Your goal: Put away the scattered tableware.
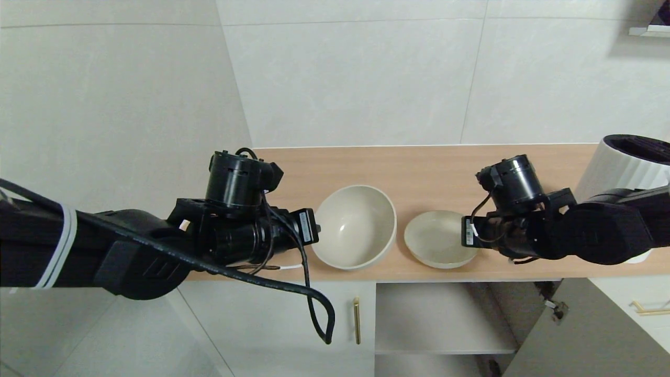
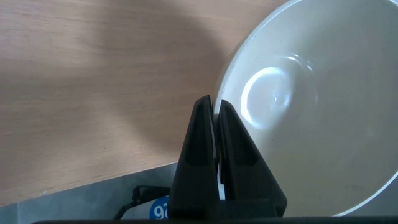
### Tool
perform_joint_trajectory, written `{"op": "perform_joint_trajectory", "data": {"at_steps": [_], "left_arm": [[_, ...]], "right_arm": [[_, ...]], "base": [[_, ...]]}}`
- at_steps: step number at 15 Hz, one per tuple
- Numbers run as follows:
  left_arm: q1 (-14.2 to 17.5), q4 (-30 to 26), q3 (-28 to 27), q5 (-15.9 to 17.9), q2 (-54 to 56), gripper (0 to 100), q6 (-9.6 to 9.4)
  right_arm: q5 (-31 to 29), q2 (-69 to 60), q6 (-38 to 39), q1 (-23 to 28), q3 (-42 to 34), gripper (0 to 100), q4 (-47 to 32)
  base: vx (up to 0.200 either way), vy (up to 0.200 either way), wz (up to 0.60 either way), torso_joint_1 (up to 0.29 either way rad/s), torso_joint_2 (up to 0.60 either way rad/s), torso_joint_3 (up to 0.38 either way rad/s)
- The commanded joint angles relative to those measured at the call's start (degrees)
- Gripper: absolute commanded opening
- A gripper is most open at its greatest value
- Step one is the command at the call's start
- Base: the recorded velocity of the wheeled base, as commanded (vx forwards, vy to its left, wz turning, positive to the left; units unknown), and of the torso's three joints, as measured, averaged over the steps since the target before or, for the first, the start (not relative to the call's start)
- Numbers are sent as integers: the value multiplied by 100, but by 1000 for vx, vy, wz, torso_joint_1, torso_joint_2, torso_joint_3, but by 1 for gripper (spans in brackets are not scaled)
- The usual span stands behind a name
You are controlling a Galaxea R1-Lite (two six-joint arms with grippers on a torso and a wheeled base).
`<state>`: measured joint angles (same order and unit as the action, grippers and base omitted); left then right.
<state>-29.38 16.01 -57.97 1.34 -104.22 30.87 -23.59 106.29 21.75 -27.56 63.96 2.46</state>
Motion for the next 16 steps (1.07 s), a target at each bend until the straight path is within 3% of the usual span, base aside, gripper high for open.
{"op": "perform_joint_trajectory", "data": {"at_steps": [1, 5, 7, 10, 13, 16], "left_arm": [[2, -89, 180, -11, 314, 0, -151], [29, -484, 717, -2, 1290, 0, -494], [38, -783, 796, -2, 1712, 0, -687], [2, -977, 1358, -2, 2283, 0, -986], [-86, -1108, 1428, -11, 2380, 0, -1030], [-358, -1618, 1446, -11, 2353, 0, -1311]], "right_arm": [[179, -838, -92, -47, -288, 0, -290], [1137, -1981, -83, -232, -350, 0, -1565], [1331, -2262, -48, -258, -525, 0, -1872], [1357, -2596, -48, -346, -1053, 0, -1811], [1339, -2631, -48, -592, -1422, 0, -1811], [1348, -2569, -57, -619, -1571, 0, -1811]], "base": [[0, 0, 0, 0, 0, 0], [0, 0, 0, 0, 0, 0], [0, 0, 0, 0, 0, 0], [0, 0, 0, 0, 0, 0], [0, 0, 0, 0, 0, 0], [0, 0, 0, 0, 0, 0]]}}
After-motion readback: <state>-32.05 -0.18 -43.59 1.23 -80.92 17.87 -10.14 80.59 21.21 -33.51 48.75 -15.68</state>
